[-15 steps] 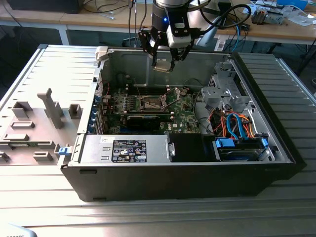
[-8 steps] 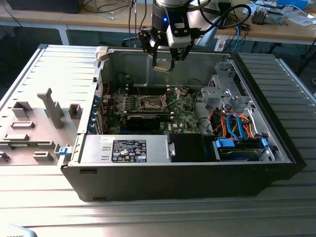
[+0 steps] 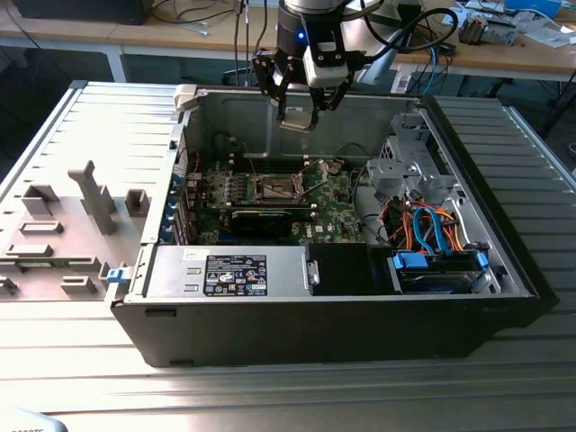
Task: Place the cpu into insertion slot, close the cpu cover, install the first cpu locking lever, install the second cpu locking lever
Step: 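Place the cpu into insertion slot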
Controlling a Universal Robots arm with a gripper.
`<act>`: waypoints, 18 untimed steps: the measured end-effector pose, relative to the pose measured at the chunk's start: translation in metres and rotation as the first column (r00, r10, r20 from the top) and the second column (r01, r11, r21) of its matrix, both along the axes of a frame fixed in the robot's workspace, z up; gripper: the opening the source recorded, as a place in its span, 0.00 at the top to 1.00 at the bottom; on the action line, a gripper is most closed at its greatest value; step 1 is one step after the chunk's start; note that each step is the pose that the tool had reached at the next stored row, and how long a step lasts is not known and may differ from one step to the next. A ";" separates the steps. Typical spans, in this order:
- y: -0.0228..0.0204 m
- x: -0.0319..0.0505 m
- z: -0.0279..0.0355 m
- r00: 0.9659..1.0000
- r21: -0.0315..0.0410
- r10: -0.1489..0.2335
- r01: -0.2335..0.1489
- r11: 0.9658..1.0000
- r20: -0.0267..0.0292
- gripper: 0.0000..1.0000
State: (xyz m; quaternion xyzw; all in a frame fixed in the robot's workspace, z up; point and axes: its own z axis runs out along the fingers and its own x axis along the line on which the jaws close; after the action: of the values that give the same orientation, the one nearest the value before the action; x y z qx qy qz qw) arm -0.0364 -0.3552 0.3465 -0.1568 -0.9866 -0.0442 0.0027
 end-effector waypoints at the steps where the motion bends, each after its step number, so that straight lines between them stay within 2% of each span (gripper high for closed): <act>1: 0.0000 0.0000 0.0000 1.000 0.000 0.000 0.000 1.000 0.000 0.46; 18: 0.0000 0.0000 0.0000 1.000 0.000 -0.009 0.009 1.000 0.000 0.46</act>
State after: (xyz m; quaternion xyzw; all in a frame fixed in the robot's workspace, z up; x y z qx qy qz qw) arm -0.0364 -0.3552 0.3465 -0.1614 -0.9859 -0.0443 0.0025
